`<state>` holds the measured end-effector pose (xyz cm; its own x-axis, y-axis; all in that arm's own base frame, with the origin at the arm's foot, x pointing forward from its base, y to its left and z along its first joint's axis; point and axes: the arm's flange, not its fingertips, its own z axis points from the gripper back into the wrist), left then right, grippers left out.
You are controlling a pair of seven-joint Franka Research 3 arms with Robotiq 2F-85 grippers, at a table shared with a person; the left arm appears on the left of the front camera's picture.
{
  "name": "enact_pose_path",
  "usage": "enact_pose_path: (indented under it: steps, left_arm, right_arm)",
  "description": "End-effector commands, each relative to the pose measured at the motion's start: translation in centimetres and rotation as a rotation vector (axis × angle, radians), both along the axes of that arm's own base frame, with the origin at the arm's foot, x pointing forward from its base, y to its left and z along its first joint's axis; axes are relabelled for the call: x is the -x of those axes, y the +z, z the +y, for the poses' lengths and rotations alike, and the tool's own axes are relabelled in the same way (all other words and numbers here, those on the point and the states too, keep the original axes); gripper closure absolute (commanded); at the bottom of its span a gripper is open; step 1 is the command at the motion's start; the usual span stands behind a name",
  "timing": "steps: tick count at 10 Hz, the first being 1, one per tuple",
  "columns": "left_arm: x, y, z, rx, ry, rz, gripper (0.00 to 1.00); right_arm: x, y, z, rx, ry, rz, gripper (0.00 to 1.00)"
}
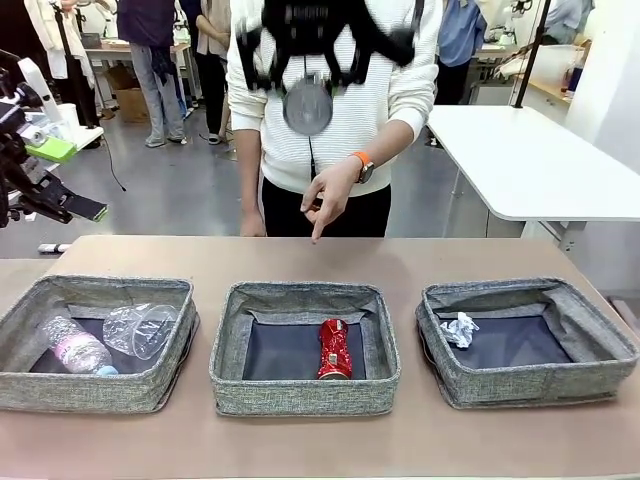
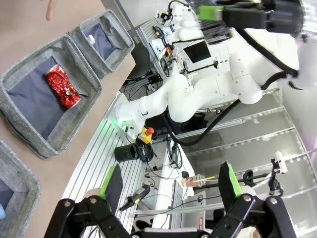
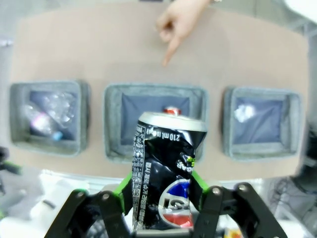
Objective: Sort the waste into the appropriate baskets.
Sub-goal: Place the picked waste into the Fabric basket indicated by the person.
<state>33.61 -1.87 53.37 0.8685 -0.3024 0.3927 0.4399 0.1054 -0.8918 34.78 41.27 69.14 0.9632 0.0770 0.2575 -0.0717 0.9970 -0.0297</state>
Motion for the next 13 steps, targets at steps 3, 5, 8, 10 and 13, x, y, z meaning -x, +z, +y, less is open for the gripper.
enact_pose_path:
  steps: [3,5,8,10,13]
  left_arm:
    - [0.0,0.2,-0.1,0.028,-0.004,-0.020,0.00]
    - [0.0,0.2,-0.1,0.028,-0.004,-0.020,0.00]
    - [0.0,0.2,-0.1,0.028,-0.004,-0.020,0.00]
    - [0.0,0.2,-0.1,0.028,-0.004,-0.020,0.00]
    - [0.0,0.2,-0.1,0.028,-0.004,-0.020,0.00]
  right_arm:
    - [-0.3,-16.4,-5.4,-0.097,0.095,0.093,0.61]
    - [-2.2,-21.5,-6.3,-0.175,0.098,0.130,0.61]
    - [-3.0,-23.2,-6.4,-0.176,0.126,0.171,0.61]
    - [-3.1,-23.1,-6.5,-0.178,0.132,0.183,0.61]
    - [-3.2,-23.1,-6.4,-0.161,0.131,0.190,0.27]
